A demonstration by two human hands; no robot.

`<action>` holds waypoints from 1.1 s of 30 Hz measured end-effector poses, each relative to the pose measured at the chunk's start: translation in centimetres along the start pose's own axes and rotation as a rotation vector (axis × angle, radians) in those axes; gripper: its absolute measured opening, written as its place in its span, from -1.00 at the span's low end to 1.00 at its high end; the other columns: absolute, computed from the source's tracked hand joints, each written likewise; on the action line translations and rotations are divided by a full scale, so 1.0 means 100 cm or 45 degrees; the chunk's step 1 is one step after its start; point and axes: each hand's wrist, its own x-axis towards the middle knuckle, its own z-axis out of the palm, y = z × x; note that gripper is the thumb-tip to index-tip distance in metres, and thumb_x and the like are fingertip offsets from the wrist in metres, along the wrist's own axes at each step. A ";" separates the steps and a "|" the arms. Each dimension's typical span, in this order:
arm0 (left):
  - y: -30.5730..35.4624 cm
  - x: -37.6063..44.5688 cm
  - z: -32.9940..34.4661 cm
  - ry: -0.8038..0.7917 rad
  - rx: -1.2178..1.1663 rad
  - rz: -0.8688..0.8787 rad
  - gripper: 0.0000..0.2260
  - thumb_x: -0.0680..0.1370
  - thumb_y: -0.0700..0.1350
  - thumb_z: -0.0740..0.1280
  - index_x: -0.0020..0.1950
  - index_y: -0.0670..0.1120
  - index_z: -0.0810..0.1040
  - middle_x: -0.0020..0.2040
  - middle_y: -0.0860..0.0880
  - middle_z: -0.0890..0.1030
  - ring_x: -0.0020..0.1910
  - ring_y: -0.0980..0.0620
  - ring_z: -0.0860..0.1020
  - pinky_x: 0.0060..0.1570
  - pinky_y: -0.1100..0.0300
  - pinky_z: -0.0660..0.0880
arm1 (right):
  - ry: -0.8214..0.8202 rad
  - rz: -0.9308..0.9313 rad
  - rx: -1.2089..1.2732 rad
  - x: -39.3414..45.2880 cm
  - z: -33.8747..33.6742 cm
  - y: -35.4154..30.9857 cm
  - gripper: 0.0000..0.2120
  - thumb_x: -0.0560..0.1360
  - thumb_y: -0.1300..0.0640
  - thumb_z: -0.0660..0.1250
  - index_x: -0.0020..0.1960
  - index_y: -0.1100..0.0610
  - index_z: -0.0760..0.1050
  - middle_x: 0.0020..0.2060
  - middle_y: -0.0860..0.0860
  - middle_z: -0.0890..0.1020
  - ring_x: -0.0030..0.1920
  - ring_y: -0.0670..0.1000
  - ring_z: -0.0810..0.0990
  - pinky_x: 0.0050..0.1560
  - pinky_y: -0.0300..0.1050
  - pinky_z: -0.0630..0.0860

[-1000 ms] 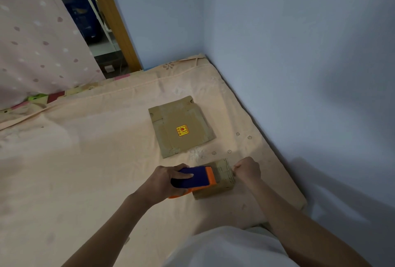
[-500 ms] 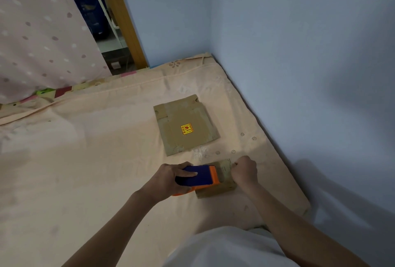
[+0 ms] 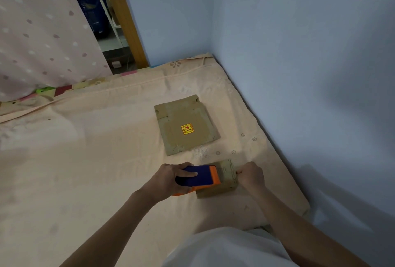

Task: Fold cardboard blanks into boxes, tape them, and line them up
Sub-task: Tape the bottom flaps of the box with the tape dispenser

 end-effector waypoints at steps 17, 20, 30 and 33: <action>-0.004 0.000 0.001 -0.018 -0.028 -0.007 -0.54 0.50 -0.10 0.49 0.38 0.06 0.52 0.40 0.07 0.47 0.32 0.13 0.45 0.12 0.51 0.42 | 0.042 -0.153 0.315 -0.017 0.000 -0.016 -0.64 0.53 0.10 0.44 -0.40 0.15 0.45 -0.47 -0.01 0.50 -0.42 -0.06 0.45 -0.43 -0.21 0.28; -0.001 -0.001 0.000 0.006 -0.032 0.009 -0.56 0.50 -0.10 0.49 0.37 0.05 0.54 0.40 0.07 0.48 0.26 0.19 0.46 0.09 0.58 0.39 | 0.093 -0.104 0.422 -0.015 0.003 -0.013 -0.84 0.49 0.11 0.51 -0.15 0.18 0.60 -0.28 -0.02 0.61 -0.23 -0.03 0.55 -0.25 -0.19 0.41; -0.012 -0.016 -0.021 0.004 -0.071 0.046 -0.58 0.47 -0.11 0.52 0.33 0.02 0.59 0.34 0.11 0.52 0.14 0.28 0.50 0.06 0.53 0.44 | 0.142 -0.115 0.484 -0.006 0.012 -0.010 -0.84 0.42 0.20 0.55 -0.20 0.27 0.61 -0.28 0.07 0.66 -0.19 0.06 0.61 -0.22 -0.17 0.38; -0.027 -0.029 -0.029 -0.047 -0.015 -0.037 -0.57 0.48 -0.10 0.51 0.34 0.04 0.57 0.34 0.15 0.50 0.09 0.37 0.48 0.05 0.56 0.42 | 0.161 -0.110 0.466 -0.003 0.015 -0.010 -0.83 0.42 0.21 0.54 -0.21 0.28 0.60 -0.29 0.09 0.66 -0.20 0.08 0.60 -0.19 -0.14 0.42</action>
